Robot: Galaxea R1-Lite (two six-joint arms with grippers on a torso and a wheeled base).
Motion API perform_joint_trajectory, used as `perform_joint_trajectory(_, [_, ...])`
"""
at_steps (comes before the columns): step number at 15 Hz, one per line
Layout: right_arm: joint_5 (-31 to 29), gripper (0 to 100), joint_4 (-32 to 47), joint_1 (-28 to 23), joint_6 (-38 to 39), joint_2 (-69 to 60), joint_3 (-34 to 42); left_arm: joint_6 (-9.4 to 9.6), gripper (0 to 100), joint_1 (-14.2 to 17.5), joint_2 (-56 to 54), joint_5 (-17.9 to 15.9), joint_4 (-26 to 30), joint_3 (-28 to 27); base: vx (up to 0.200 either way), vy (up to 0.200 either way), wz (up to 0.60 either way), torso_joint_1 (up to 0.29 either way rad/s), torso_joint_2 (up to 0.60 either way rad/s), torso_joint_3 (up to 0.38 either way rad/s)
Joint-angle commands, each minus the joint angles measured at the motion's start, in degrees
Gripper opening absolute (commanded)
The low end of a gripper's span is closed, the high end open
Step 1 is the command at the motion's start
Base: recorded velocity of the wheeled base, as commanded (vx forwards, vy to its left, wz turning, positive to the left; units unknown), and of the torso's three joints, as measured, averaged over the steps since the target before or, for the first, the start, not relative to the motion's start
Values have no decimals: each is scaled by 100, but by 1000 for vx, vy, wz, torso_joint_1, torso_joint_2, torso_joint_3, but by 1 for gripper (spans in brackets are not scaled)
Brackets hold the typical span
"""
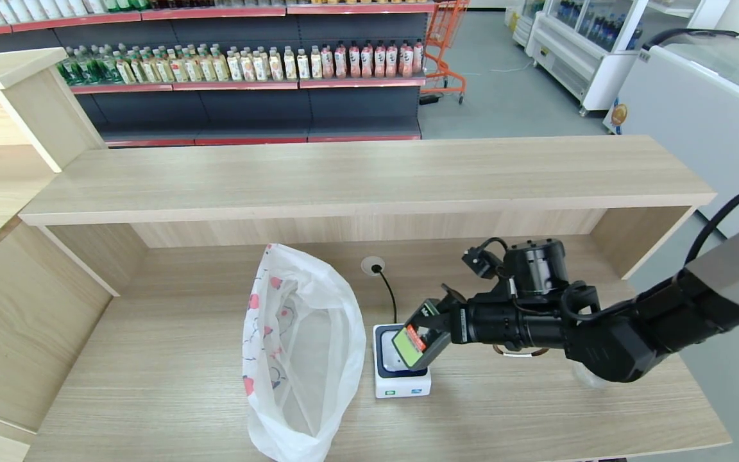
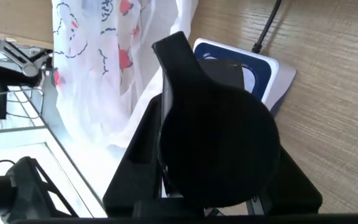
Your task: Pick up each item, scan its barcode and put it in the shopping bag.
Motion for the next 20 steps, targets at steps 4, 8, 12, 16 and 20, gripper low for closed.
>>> perform_joint_trajectory(4, [-153, 0, 12, 192, -10, 512, -341, 0, 100, 0, -2, 2, -1, -1, 0, 0, 0, 0, 0, 0])
perform_joint_trajectory(8, [-320, 0, 3, 280, -10, 679, -446, 0, 100, 0, -2, 2, -1, -1, 0, 0, 0, 0, 0, 0])
perform_joint_trajectory(12, [-364, 0, 3, 271, 8, 617, -490, 0, 100, 0, -2, 2, -1, -1, 0, 0, 0, 0, 0, 0])
perform_joint_trajectory(16, [-381, 0, 144, 86, 518, -727, -464, 0, 100, 0, -2, 2, -1, -1, 0, 0, 0, 0, 0, 0])
perform_joint_trajectory(20, [-1445, 0, 539, -819, -2629, -1826, -130, 0, 100, 0, -2, 2, -1, -1, 0, 0, 0, 0, 0, 0])
